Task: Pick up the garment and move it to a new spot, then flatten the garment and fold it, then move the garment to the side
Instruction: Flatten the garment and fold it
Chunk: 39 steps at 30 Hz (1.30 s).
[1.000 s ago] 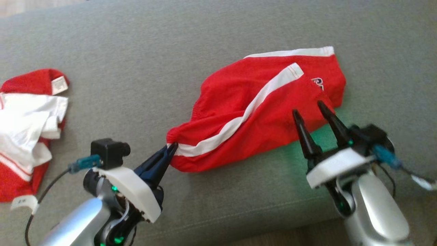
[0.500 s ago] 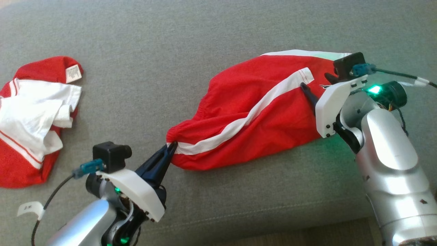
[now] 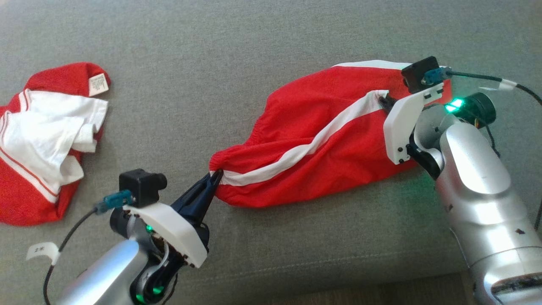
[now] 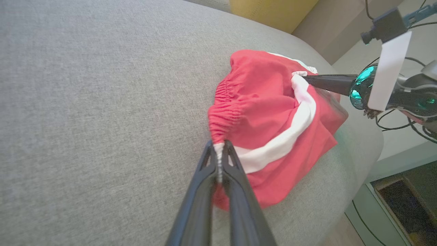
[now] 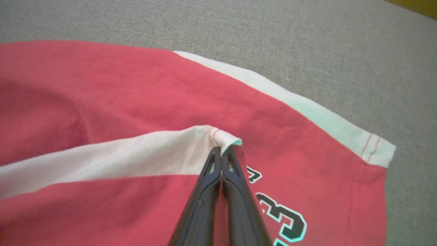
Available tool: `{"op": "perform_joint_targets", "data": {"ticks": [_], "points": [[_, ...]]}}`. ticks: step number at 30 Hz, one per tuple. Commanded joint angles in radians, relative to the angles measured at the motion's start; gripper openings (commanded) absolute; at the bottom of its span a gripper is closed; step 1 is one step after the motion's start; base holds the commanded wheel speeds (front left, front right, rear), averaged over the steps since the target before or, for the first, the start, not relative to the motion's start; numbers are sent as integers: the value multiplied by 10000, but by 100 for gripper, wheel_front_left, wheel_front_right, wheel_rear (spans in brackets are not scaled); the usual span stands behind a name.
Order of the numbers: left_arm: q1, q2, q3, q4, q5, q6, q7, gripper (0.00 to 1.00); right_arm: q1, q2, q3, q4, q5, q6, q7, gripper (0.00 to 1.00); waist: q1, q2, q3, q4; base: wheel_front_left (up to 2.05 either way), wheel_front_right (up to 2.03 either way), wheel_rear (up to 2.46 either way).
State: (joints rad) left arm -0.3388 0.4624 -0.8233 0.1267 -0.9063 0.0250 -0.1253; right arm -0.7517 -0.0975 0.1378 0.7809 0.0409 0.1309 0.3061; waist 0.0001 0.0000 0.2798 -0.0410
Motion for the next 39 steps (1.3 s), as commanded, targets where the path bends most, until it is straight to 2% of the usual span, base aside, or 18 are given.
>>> {"op": "perform_joint_targets", "data": {"ticks": [1, 4, 8, 12, 15, 20, 27, 30, 33, 36, 37, 39], "points": [[-445, 165, 380, -201, 108, -39, -131, 0, -383, 53, 183, -206, 33, -2, -136, 0, -1, 0, -12, 9, 0, 0, 0], [-435, 128, 387, -112, 73, -23, -159, 0, -491, -67, 286, -24, -65, -2, -435, 0, -1, 0, -79, 10, 0, 0, 0], [-400, 36, 734, -94, -256, 84, -380, 0, -645, -146, -58, -72, -102, -2, -1148, 0, -1, 0, -235, -63, 0, 0, 0], [-827, 104, 1234, -344, -640, -42, -422, 0, -974, -159, -453, -584, 108, -2, -2182, 0, -1, 0, -369, -208, 0, 0, 0], [-1528, 153, 1569, -504, -776, -79, -257, 0, -1316, -432, -798, -970, 1, -2, -2850, 0, -1, 0, -374, -277, 0, 0, 0], [-3779, 21, 1840, -48, -663, -326, 497, 0, -2279, -726, -1480, -1314, -367, -2, -3203, 0, -1, 0, -37, -337, 0, 0, 0], [-8201, -700, 2167, 2171, -66, -612, 1186, 0, -4756, -788, -2053, -1068, -999, -2, -3552, 0, -1, 0, 1343, -739, 0, 0, 0], [-10037, -931, 2145, 3320, 610, -718, 934, 0, -5847, -687, -2337, -798, -1439, -2, -3893, 0, -1, 0, 1976, -1001, 0, 0, 0], [-11605, -1125, 2084, 4377, 1355, -803, 255, 0, -6759, -553, -2834, -712, -2037, -2, -4437, 0, -1, 0, 2465, -1251, 0, 0, 0], [-12430, -1319, 2069, 4918, 1716, -895, -380, 0, -7251, -460, -3279, -780, -2429, -2, -4861, 0, -1, 0, 2702, -1323, 0, 0, 0], [-13054, -1501, 2035, 5375, 2013, -1037, -911, 0, -7655, -354, -3720, -942, -2794, -2, -5204, 0, -1, 0, 2853, -1335, 0, 0, 0], [-13347, -1648, 2075, 5608, 2176, -1219, -1223, 0, -7833, -232, -4065, -1199, -3204, -2, -5430, 0, -1, 0, 2917, -1304, 0, 0, 0]]}}
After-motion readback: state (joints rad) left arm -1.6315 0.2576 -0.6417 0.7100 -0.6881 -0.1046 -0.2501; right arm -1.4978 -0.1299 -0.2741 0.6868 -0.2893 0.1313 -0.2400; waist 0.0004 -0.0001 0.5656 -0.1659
